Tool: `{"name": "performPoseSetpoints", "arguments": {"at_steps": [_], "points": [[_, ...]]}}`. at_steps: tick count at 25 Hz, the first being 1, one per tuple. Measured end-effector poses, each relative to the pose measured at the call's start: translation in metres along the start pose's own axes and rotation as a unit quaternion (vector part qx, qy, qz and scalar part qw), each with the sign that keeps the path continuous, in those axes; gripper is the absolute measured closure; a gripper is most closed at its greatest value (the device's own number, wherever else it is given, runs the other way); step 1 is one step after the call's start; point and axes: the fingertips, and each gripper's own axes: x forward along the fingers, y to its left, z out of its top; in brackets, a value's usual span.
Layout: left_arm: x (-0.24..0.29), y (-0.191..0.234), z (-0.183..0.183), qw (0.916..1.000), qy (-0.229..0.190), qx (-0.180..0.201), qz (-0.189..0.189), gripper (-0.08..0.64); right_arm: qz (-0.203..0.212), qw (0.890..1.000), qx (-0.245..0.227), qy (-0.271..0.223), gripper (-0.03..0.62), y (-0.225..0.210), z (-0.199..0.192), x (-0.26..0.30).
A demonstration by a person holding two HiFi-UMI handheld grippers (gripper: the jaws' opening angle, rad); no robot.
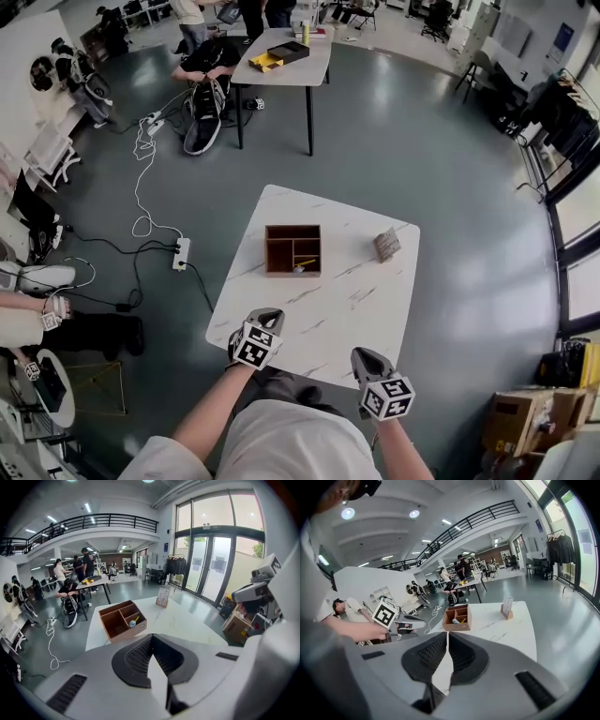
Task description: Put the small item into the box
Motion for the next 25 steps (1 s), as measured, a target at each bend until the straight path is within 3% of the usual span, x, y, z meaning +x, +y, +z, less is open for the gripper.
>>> {"name": "performPoseSetpoints", "arguments": {"at_steps": [4,11,15,25], "points": [[-0.026,-0.029,-0.019,0.9999,-0.009,-0.011,-0.003,0.546,0.015,1.0,-0.003,-0.003,0.56,0.005,-0.015,-0.018],[-0.077,-0.068,-0.049,0.9984,-0.035,-0.038,0.025,0.546,0.037,0.999,-0.008,-0.003,0.56,0.012,-0.043,-0.05],[-0.102,-0.088,-0.069,0.9966,-0.042,-0.065,0.027,0.546,0.035,0.999,-0.007,-0.009,0.56,0.01,-0.051,-0.067],[-0.153,-0.107,-0.096,0.9954,-0.057,-0.069,0.033,0.546,0.019,0.999,-0.016,-0.036,0.56,0.018,-0.052,-0.094]]}}
